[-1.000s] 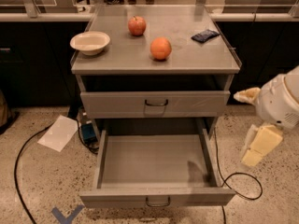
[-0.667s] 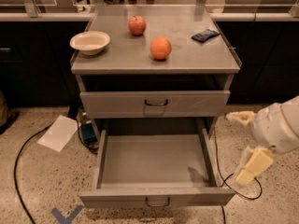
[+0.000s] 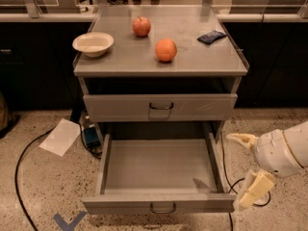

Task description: Close middle drawer

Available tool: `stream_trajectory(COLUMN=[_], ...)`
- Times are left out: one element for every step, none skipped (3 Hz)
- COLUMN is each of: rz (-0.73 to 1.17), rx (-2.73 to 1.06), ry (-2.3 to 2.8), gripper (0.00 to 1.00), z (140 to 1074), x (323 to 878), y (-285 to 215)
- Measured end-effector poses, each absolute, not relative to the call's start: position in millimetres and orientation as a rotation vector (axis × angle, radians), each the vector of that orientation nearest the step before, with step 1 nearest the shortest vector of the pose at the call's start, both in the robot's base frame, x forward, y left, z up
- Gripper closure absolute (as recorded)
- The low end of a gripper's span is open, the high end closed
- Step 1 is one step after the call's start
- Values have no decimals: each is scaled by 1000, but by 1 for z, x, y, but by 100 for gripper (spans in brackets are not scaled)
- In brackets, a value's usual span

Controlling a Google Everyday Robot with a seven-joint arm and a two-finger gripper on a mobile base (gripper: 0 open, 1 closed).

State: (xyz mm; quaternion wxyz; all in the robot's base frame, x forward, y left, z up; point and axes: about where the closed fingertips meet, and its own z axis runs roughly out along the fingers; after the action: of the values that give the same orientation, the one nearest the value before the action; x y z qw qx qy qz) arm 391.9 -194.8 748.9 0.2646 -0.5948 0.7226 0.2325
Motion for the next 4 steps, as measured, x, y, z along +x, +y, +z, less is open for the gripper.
stream_trajectory(rz=[680, 737, 801, 870], rx=[-1613, -1622, -1591, -1533], ry=[1938, 1970, 2049, 2097], gripper=[0, 0, 0, 0], z=[716, 663, 597, 544], x=[389, 383, 375, 366], y=[-188, -184, -191, -192])
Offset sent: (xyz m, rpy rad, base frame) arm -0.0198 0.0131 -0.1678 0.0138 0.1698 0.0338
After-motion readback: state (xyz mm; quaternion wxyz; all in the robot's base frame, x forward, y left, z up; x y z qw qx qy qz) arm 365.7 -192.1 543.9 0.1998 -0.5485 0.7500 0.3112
